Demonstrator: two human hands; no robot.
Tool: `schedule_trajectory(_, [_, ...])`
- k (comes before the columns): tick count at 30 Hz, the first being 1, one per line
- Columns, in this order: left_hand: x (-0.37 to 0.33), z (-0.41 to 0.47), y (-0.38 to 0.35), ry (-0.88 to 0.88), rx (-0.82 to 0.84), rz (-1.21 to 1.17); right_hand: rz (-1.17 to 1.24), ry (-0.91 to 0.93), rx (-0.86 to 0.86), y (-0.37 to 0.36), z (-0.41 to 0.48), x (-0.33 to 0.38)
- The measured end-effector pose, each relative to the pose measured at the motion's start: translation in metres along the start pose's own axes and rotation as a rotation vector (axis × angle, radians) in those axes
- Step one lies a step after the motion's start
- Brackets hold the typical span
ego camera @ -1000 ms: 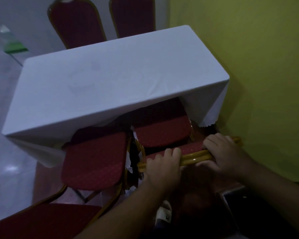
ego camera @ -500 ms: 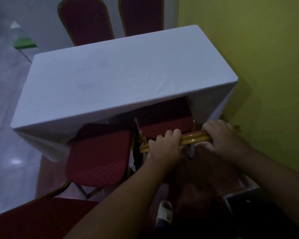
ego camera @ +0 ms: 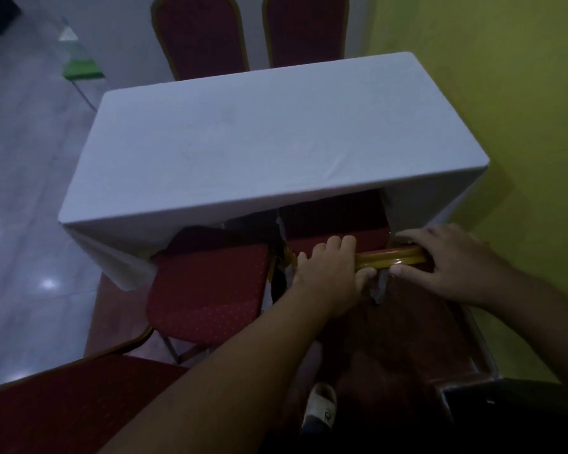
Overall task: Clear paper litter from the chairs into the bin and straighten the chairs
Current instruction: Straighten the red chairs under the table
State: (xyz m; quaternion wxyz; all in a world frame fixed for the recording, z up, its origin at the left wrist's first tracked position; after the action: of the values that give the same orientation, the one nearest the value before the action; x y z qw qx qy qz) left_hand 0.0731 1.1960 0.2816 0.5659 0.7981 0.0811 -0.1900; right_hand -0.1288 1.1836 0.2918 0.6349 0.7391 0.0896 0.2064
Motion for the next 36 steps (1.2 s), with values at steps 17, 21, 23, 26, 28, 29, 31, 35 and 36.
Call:
schedule_trajectory(17, [0.368,-0.258,0.134,0.022,0.142,0.187,0.475,0.394,0.336,-0.074,0.018,0.462])
schedule_trajectory(21, [0.439,-0.289,0.132,-0.106,0.284,0.253,0.449,0.450,0.488,-0.099,0.029,0.534])
schedule_trajectory(23, [0.457,-0.297,0.125,-0.175,0.338,0.246,0.405,0.468,0.534,-0.112,0.031,0.555])
schedule_trajectory(26, [0.468,-0.301,0.111,-0.221,0.378,0.144,0.324,0.479,0.593,-0.126,0.029,0.568])
schedule_trajectory(28, [0.473,-0.301,0.106,-0.264,0.358,0.104,0.237,0.519,0.652,-0.131,0.029,0.573])
schedule_trajectory(29, [0.475,-0.301,0.105,-0.283,0.335,0.097,0.204,0.540,0.679,-0.132,0.030,0.573])
schedule_trajectory(31, [0.481,-0.301,0.101,-0.304,0.279,0.089,0.179,0.565,0.727,-0.133,0.034,0.575])
schedule_trajectory(35, [0.487,-0.306,0.092,-0.312,0.115,0.125,0.139,0.647,0.770,-0.127,0.040,0.581])
schedule_trajectory(36, [0.487,-0.307,0.090,-0.301,0.089,0.123,0.146,0.658,0.770,-0.125,0.041,0.580])
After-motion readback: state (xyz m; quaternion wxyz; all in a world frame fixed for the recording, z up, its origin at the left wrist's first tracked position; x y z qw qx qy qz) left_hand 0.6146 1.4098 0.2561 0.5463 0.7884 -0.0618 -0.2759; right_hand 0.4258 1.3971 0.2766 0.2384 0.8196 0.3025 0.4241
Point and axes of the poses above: each hand's wrist, its own z-axis towards the middle knuckle, its own y-axis out of the back of the hand, x = y × z, the point moved 5 cm from there along z, towards the middle knuckle, and after that the axes turned 10 degrees about y, right-handed, at the moved point
